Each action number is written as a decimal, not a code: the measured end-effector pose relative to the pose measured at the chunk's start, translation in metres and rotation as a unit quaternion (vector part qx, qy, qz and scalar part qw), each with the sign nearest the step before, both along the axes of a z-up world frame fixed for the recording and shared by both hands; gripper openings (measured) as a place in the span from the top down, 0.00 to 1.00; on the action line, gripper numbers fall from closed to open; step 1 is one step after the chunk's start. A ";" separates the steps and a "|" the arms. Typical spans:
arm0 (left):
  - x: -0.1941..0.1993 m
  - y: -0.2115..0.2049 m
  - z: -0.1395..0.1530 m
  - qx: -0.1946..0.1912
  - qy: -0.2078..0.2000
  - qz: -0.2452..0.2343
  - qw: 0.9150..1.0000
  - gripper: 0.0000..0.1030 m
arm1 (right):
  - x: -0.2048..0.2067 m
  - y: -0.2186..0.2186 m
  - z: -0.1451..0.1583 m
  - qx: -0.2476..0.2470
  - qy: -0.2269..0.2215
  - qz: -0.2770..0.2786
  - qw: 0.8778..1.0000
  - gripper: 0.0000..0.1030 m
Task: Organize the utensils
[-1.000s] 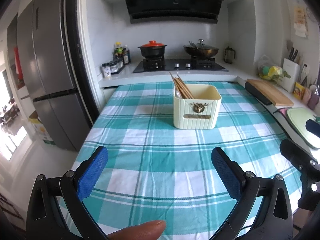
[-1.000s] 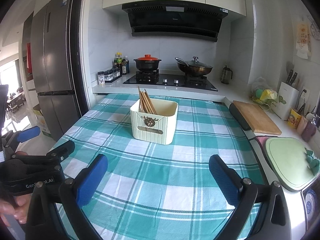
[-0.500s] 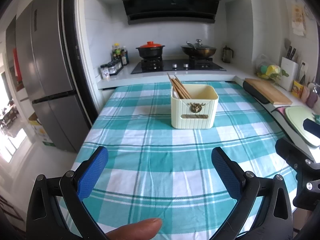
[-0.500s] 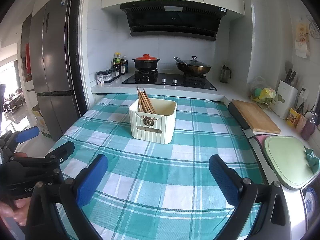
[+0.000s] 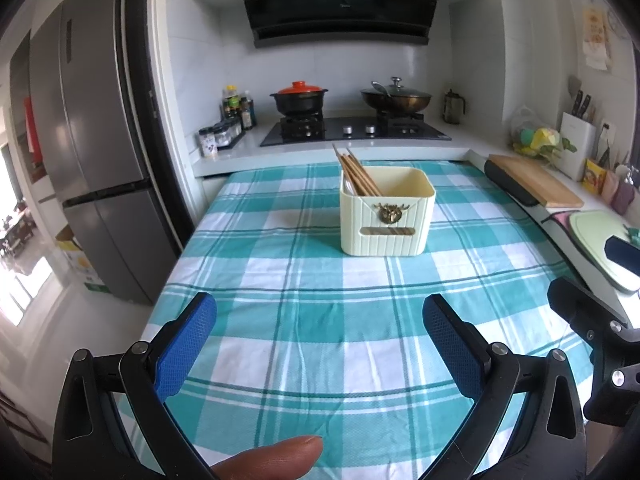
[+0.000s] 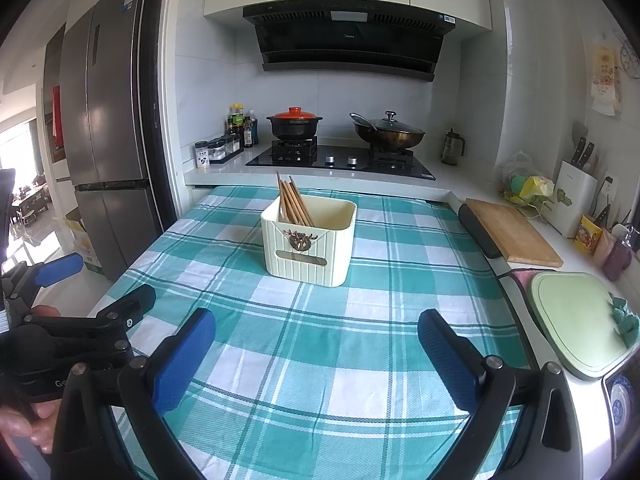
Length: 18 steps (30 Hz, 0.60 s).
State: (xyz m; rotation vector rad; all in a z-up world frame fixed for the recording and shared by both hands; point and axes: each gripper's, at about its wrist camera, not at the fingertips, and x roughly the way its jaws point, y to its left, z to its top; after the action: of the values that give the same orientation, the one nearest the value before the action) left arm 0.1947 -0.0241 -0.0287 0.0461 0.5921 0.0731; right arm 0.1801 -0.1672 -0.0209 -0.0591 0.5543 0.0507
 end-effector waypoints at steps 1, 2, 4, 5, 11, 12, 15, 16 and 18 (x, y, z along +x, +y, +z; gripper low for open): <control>0.000 0.000 0.000 0.000 0.000 0.000 1.000 0.00 | 0.000 0.000 0.000 0.000 0.000 0.000 1.000 0.00; 0.000 0.000 0.000 0.000 0.000 0.000 1.000 0.00 | 0.000 0.000 0.000 -0.001 0.000 0.000 1.000 0.00; 0.000 0.000 0.000 0.000 0.000 0.000 1.000 0.00 | 0.000 0.000 0.000 -0.001 0.000 0.000 1.000 0.00; 0.000 0.000 0.000 0.000 0.000 0.000 1.000 0.00 | 0.000 0.000 0.000 -0.001 0.000 0.000 1.000 0.00; 0.000 0.000 0.000 0.000 -0.001 0.000 1.000 0.00 | 0.000 0.000 0.000 -0.001 0.000 0.001 1.000 0.00; 0.000 0.001 0.000 0.000 -0.001 0.000 1.000 0.00 | 0.000 0.000 0.000 -0.001 -0.001 0.000 1.000 0.00; 0.000 0.000 0.000 0.000 -0.001 -0.001 1.000 0.00 | 0.000 0.000 0.000 -0.001 0.000 0.001 1.000 0.00; 0.000 0.000 0.000 0.000 -0.001 0.000 1.000 0.00 | 0.000 0.000 0.000 -0.001 0.000 0.001 1.000 0.00; 0.000 0.000 0.000 0.000 -0.001 0.000 1.000 0.00 | 0.000 0.000 0.000 -0.003 0.000 0.001 1.000 0.00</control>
State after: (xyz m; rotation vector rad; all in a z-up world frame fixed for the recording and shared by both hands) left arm 0.1944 -0.0239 -0.0285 0.0464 0.5904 0.0732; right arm 0.1799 -0.1671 -0.0204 -0.0645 0.5536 0.0511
